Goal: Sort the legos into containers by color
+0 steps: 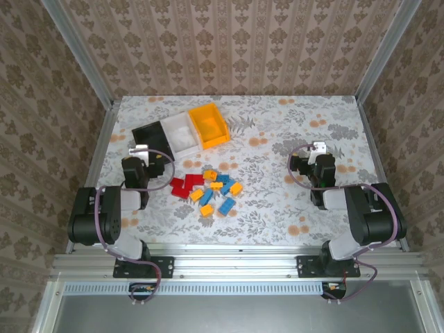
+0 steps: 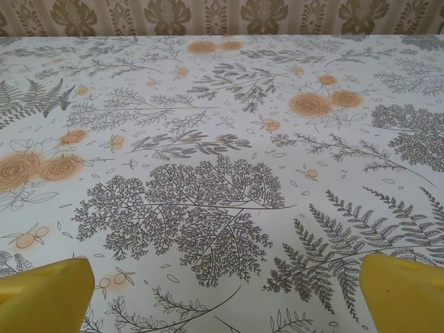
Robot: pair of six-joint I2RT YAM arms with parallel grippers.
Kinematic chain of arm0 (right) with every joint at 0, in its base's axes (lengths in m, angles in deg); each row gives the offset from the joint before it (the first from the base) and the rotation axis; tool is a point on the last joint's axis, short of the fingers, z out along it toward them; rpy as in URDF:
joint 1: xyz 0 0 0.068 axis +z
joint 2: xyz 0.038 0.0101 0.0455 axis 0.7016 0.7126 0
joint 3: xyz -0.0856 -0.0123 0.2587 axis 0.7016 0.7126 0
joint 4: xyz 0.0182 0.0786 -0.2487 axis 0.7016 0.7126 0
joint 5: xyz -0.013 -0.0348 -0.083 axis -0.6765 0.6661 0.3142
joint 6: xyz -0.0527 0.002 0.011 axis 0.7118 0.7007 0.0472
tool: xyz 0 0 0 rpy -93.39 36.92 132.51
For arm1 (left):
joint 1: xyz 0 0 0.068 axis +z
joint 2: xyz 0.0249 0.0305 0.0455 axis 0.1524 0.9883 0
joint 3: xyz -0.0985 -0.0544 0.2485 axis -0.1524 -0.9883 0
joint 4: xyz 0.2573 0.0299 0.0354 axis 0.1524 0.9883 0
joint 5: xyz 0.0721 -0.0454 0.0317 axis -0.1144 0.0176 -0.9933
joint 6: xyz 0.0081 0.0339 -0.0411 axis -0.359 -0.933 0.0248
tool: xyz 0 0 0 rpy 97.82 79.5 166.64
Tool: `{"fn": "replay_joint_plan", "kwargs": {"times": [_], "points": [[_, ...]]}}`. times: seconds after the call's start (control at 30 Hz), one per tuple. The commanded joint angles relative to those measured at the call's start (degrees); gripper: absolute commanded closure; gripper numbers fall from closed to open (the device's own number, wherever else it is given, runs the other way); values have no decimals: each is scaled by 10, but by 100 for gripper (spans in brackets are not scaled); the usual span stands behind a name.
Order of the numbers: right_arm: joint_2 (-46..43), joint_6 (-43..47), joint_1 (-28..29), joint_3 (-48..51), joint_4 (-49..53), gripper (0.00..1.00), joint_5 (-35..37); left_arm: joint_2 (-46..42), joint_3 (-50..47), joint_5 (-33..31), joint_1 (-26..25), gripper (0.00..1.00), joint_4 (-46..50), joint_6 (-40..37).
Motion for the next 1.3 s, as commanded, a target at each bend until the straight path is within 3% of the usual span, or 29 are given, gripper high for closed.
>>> {"fn": "replay_joint_plan", "kwargs": {"times": [0.0,0.83,1.27], "points": [[-2,4,-3,-12,6,0,-8,-1,9,24,0,0,1,-14],[-2,4,-3,-11,6,0,-9,-1,2,5,-14,0,-13,-23],[-3,1,-7,-11,6,0,-9,-2,12,46,8,0,6,-12]]}}
